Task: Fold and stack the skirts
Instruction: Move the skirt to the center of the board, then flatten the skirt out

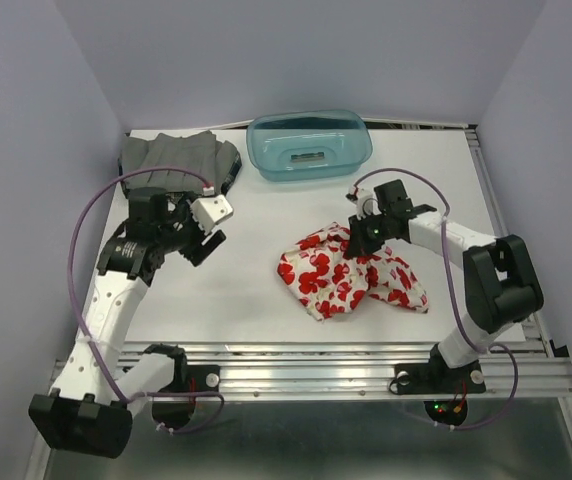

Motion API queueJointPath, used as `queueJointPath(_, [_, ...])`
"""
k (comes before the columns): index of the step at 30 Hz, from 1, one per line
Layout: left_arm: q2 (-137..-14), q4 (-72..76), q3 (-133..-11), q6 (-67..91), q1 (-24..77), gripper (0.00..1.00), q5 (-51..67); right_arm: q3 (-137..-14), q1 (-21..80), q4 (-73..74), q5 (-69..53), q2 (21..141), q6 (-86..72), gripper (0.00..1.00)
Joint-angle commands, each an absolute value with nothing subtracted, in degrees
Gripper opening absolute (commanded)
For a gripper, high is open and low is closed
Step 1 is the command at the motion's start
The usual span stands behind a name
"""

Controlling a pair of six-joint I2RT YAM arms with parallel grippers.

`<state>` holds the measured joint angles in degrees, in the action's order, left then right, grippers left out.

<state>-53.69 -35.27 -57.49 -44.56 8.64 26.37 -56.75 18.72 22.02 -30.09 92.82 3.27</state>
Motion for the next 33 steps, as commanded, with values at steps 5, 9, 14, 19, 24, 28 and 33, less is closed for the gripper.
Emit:
queueJointPath(5, [-59.2,-36.3,-60.7,-44.6,23.4,0.77,16.0,-73.7,16.1,20.2,-27.4,100.1,11.4,0.76])
queueJointPath(9, [-60.1,-33.9,-57.1,-47.5,33.0,0.77,12.1,-74.1,15.6,24.4,-26.5,95.5,17.8,0.83])
queueJointPath(14, [-62.4,-26.7,-50.6,-58.6,39.9,0.76,16.9,-66.8,15.6,33.9,-31.7,81.7,31.2,0.89])
queueJointPath(19, [-69.6,-14.1,-44.2,-63.5,43.5,0.72,19.2,-58.6,15.6,40.8,-30.8,76.1,34.2,0.75])
queueJointPath(24, [-80.0,-7.5,-46.8,-61.0,44.1,0.69,21.2,-48.8,16.3,36.1,-31.5,67.2,41.7,0.7])
queueJointPath(28, [-79.3,-8.9,-49.0,-55.7,41.7,0.7,26.8,-40.4,17.7,29.0,-28.9,62.8,56.7,0.72])
queueJointPath(33, [-75.0,-12.6,-50.0,-49.8,37.9,0.73,31.9,-29.5,18.3,15.0,-28.5,59.1,84.0,0.73])
